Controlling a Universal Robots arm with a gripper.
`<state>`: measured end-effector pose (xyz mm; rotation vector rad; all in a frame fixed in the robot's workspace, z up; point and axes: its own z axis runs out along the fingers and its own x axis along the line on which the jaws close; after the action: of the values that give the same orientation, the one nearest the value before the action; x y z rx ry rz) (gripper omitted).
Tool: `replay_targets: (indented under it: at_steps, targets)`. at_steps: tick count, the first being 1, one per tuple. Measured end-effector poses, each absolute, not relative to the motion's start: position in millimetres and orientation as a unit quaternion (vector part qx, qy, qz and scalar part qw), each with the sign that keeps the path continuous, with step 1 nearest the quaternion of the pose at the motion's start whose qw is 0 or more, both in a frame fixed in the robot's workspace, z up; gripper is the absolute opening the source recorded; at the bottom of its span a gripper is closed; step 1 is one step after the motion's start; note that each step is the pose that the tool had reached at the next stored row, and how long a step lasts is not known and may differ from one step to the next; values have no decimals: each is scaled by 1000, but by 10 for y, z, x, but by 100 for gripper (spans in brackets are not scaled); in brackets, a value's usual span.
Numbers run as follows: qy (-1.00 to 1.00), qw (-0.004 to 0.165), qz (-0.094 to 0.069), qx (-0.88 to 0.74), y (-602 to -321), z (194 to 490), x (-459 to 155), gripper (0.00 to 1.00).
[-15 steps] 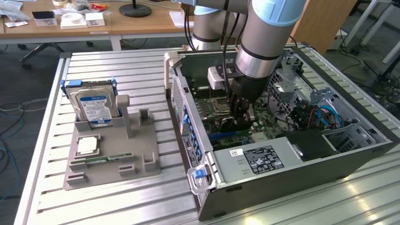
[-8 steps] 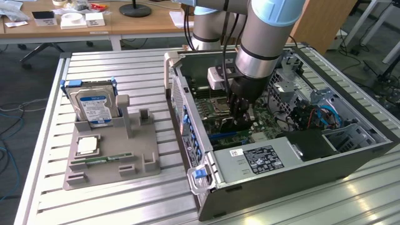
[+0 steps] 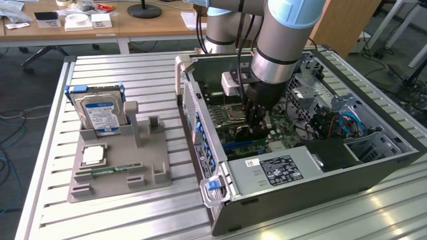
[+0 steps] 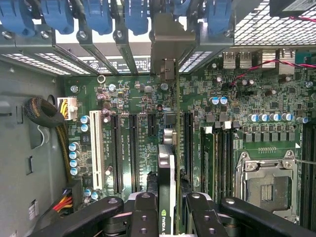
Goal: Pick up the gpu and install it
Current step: 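Insert the gpu into the slot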
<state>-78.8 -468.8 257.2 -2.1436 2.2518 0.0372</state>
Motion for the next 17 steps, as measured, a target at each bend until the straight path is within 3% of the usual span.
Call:
replay_targets:
  at_steps: [17]
  targets:
    - [724, 16, 12, -689, -4681, 2535, -796, 27]
